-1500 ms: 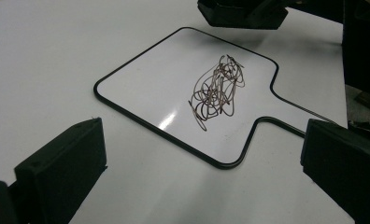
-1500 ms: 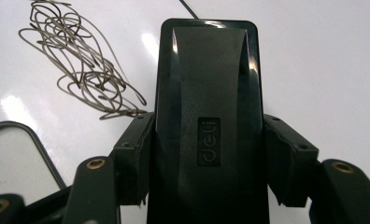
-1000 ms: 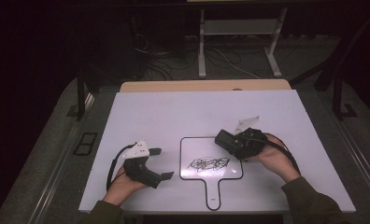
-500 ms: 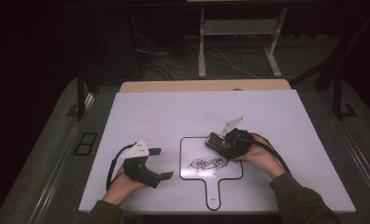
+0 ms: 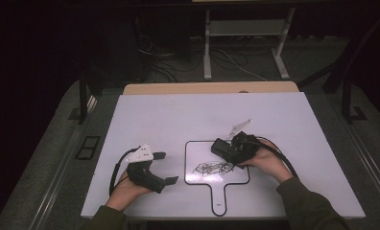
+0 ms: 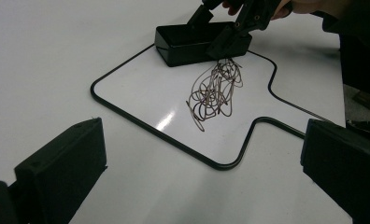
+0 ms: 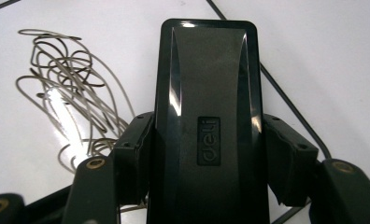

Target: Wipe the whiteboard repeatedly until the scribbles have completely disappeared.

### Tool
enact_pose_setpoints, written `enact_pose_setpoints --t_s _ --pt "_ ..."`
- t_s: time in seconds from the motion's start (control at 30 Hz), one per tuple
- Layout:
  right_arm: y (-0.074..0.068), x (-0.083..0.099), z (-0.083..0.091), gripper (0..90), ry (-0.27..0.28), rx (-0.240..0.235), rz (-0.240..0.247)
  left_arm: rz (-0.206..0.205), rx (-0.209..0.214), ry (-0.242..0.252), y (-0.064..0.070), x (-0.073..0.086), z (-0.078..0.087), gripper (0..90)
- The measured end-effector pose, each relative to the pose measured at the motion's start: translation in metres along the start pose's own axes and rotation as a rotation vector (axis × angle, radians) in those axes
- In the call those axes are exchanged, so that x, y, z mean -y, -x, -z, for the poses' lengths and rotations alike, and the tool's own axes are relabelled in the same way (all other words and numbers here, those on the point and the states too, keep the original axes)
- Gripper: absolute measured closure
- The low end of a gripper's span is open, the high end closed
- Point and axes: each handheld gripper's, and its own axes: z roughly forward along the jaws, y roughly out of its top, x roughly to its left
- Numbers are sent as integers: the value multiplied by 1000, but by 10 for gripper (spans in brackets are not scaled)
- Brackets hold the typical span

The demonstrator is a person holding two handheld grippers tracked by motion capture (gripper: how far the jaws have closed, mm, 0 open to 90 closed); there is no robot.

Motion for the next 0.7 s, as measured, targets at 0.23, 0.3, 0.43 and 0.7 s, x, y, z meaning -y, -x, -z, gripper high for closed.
enact_pose_setpoints --t_s 0.23,0.3,0.43,0.7 --pt "-5 -1 -1 388 -1 -24 14 -1 1 -1 0 0 0 0" --pt "-9 -2 -1 388 -1 -42 20 0 1 0 0 0 0 0" --pt "-14 -4 -3 388 0 -57 37 0 2 0 0 0 0 0" --pt "-31 -9 -5 388 -6 -98 75 0 3 -1 0 0 0 0"
